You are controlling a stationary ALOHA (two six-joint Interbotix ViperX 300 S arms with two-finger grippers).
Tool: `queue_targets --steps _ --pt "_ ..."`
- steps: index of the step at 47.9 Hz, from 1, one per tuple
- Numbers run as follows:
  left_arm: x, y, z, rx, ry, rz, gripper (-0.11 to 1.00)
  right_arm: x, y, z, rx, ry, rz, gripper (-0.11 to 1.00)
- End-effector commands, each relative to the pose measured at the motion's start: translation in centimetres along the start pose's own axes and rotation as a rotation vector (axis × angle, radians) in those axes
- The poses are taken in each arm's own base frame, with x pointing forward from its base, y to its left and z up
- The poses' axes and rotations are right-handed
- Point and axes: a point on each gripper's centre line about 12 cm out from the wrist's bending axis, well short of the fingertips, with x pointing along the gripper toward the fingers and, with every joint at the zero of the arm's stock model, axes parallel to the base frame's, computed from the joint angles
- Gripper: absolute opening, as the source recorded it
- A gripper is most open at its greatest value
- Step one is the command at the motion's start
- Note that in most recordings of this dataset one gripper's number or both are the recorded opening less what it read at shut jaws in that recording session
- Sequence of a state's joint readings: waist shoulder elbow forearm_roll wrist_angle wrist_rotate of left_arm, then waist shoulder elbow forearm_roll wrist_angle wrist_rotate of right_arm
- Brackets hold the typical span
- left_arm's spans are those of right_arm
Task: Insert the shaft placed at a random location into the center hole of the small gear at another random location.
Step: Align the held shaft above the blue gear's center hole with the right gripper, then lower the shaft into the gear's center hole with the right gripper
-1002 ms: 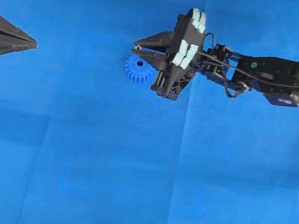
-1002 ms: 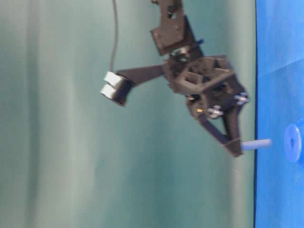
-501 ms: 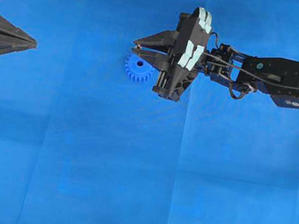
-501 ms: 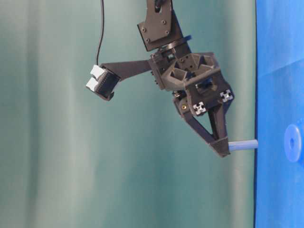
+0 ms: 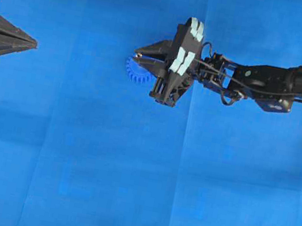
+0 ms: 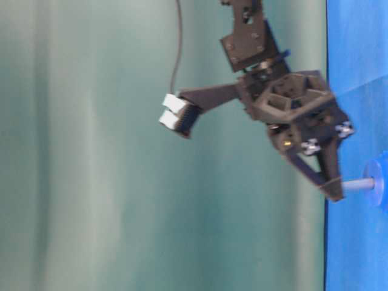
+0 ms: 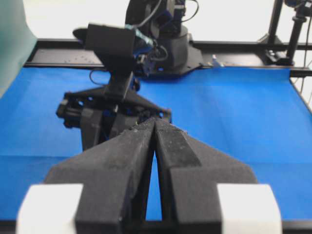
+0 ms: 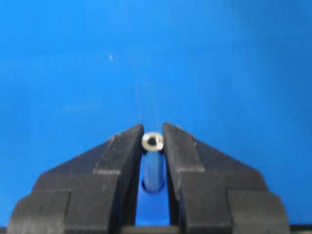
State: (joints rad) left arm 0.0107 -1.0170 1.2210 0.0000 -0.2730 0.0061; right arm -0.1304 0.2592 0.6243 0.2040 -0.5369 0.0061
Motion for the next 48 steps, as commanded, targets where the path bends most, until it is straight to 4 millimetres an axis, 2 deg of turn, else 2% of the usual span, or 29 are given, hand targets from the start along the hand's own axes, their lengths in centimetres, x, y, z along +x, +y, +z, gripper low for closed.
queue_targets --steps 1,48 --pt "0.1 0.0 0.5 0.005 -0.017 0.001 0.0 0.0 0.1 0.6 0.008 -0.029 -0.001 0.03" --pt "0.1 0.1 0.5 0.005 -0.018 0.002 0.0 0.6 -0.2 -1.1 0.005 0.006 -0.011 0.03"
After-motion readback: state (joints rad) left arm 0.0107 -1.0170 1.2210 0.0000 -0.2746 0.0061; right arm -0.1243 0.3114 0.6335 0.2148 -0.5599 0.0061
